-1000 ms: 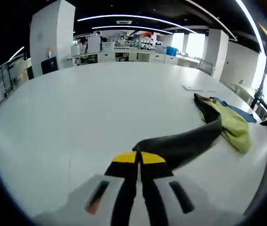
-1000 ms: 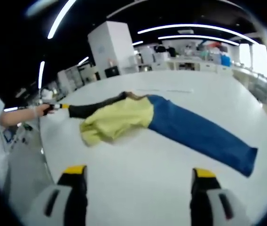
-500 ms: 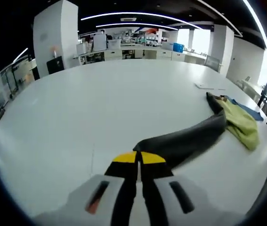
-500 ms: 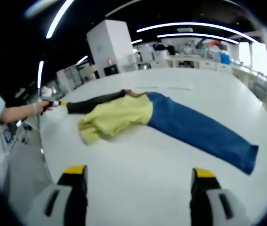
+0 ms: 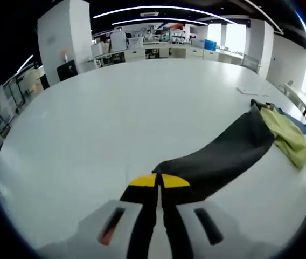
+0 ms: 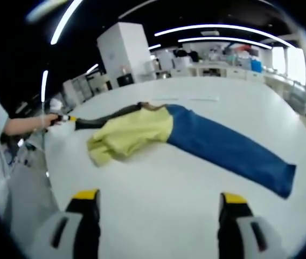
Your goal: Fold the garment on the visible template until the final outline fits inside the template.
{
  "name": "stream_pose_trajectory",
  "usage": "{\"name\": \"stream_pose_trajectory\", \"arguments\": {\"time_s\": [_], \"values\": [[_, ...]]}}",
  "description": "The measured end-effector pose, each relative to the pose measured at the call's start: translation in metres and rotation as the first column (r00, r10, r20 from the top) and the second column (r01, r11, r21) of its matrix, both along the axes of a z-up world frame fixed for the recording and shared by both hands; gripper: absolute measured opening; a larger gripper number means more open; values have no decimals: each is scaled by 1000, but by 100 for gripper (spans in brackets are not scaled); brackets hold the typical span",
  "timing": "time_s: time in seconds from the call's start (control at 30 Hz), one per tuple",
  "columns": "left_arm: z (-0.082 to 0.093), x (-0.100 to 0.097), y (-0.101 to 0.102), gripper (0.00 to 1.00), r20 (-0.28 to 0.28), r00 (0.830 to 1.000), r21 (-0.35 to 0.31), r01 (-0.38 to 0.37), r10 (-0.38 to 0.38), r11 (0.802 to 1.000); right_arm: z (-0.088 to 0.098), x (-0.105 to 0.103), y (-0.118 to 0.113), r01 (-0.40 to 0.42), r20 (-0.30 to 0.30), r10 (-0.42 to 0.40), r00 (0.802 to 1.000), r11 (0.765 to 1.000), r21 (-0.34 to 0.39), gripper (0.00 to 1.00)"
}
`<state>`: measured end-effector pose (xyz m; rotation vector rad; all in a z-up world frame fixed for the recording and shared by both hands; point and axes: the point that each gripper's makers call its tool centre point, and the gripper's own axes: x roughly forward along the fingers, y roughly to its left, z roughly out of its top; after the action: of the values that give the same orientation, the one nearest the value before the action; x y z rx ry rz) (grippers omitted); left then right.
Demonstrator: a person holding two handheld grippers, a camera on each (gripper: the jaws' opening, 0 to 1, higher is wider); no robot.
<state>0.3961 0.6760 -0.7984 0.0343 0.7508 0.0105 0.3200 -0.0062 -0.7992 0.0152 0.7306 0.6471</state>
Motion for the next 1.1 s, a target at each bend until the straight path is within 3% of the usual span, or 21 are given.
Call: {"name": "stream_pose_trajectory", "arguments": {"time_s": [0.1,0.2,0.47,1.1], "values": [[-4,3,6,0,-23,1000,14,-2,2,1000,-1,0,0,0,0,0,1000,1000,-7,92],[-20,8,18,0,-70,997,26,-10,12,1000,0,2,-2,5,1,-5,1000,1000,-10,92],[-32,14,26,0,-105,994,53,-9,14,999,-6,1,-6,22,-17,-22,1000,1000,-18,91],[-41,17,28,0,-102,995,52,-11,17,999,-7,-2,4,12,-31,-13,999,1000,-29,91]]}}
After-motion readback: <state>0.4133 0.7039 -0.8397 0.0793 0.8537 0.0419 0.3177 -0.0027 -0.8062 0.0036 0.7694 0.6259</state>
